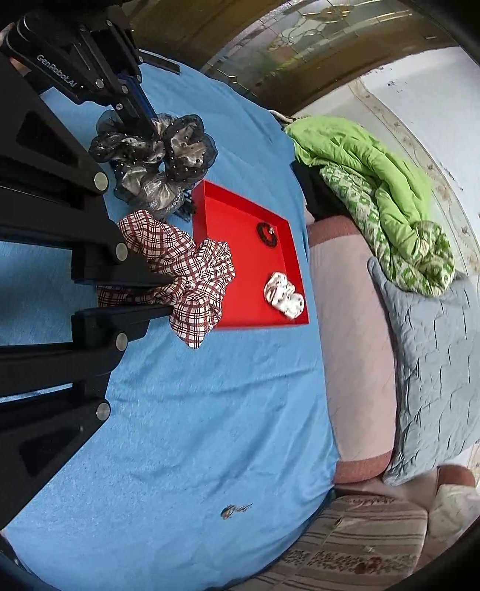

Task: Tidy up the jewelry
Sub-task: 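Carry the grey and plaid scrunchies with both tools into the red tray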

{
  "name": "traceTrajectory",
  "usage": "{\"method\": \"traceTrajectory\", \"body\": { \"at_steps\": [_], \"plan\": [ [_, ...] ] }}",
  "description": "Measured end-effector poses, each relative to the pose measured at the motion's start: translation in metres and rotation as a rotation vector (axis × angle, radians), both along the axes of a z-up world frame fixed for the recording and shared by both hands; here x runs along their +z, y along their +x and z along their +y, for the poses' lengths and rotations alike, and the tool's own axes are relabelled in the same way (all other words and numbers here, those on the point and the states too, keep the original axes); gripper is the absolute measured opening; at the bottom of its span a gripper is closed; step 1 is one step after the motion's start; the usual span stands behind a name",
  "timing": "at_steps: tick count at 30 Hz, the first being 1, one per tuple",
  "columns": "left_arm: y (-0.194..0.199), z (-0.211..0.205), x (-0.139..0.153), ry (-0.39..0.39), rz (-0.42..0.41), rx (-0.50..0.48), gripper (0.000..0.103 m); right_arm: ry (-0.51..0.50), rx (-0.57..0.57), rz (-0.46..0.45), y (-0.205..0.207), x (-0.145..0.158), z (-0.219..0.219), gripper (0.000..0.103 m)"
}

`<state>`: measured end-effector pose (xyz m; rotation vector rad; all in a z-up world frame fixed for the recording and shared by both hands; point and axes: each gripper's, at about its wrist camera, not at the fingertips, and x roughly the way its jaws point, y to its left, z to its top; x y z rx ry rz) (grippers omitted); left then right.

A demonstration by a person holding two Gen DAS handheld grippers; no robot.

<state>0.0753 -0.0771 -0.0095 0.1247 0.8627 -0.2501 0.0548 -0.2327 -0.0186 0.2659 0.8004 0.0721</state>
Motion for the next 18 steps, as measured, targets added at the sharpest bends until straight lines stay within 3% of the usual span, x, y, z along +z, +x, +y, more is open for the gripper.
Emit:
{"method": "traceTrajectory", "body": {
  "at_steps": [9, 18],
  "plan": [
    [0.041, 0.025, 0.007, -0.007, -0.006, 0.051, 0.006, -0.016, 0.037, -0.004, 0.033, 0.008, 0.017, 0.009],
    [0.111, 0.047, 0.011, -0.013, -0.005, 0.102, 0.006, -0.025, 0.047, 0.009, 0.088, 0.005, 0.021, 0.009]
  ]
}}
